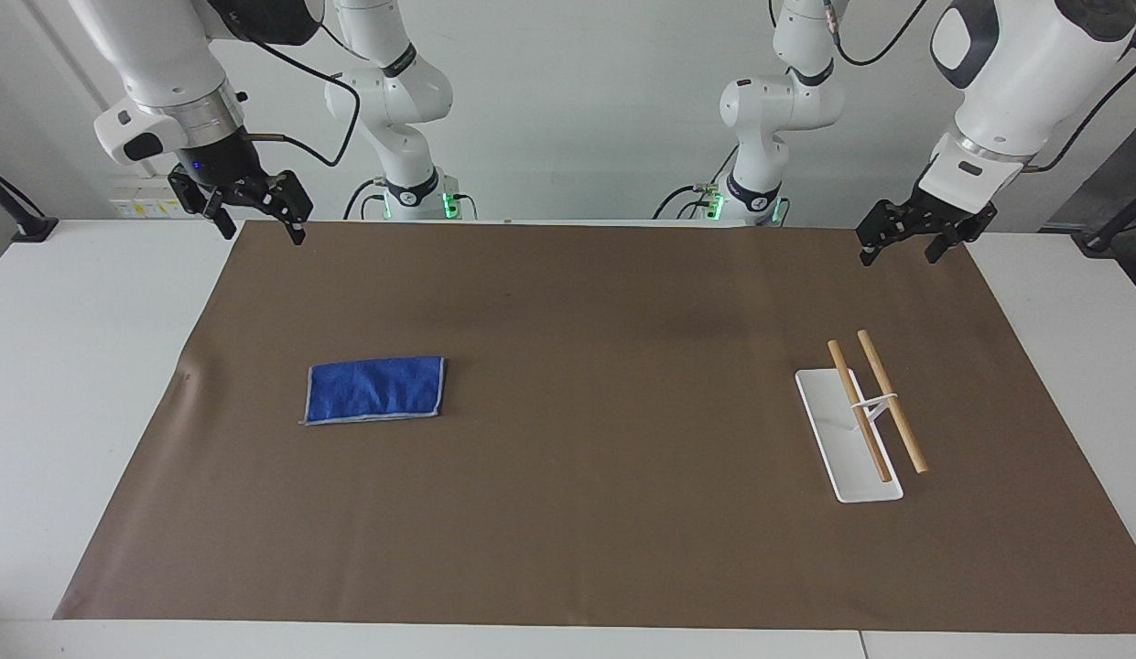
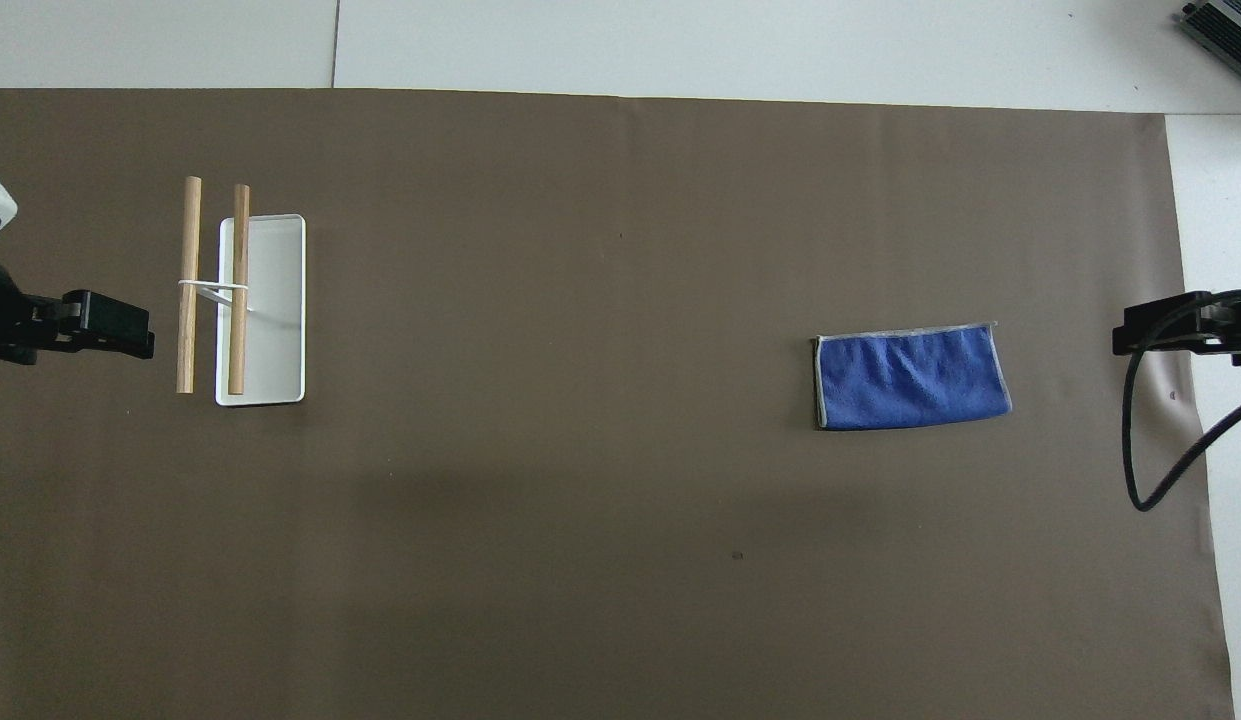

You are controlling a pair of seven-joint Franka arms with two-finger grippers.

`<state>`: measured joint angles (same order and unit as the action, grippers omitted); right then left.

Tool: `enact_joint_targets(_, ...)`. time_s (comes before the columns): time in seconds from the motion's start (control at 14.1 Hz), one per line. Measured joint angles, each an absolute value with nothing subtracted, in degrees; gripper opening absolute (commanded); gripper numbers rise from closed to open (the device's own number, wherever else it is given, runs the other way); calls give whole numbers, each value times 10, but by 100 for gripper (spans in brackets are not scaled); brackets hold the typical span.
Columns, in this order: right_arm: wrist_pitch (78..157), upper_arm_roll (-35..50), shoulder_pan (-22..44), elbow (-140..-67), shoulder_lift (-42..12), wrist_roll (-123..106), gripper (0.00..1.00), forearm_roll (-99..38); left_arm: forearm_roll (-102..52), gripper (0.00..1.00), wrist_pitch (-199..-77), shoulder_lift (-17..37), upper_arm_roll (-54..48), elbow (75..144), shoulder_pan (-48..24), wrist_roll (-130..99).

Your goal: Right arm passes towel to left arm to hang

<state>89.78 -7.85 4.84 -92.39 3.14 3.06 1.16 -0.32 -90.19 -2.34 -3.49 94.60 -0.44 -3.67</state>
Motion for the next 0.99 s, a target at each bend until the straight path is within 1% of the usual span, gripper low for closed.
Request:
enact_joint_targets(0.21,906,-78,49,-928,32,30,100,11,-3,100,-902,-23,-35,946,-4,-37)
enact_joint_targets(0.28,921,-78,49,-933,32,30,100,11,-3,100,-902,-23,-35,946,-4,-37)
enact_joint_targets(0.5,1000,-77,62,-984,31,30,100,11,-3,100,-902,-23,-35,946,-4,-37)
enact_joint_targets(0.71,1073,-76,73,-1031,15,30,100,11,-3,100,-902,-23,-35,946,-4,-37)
enact_joint_targets(0.99,1184,-76,73,-1079,-41,30,100,11,-3,100,-902,-23,-35,946,-4,-37)
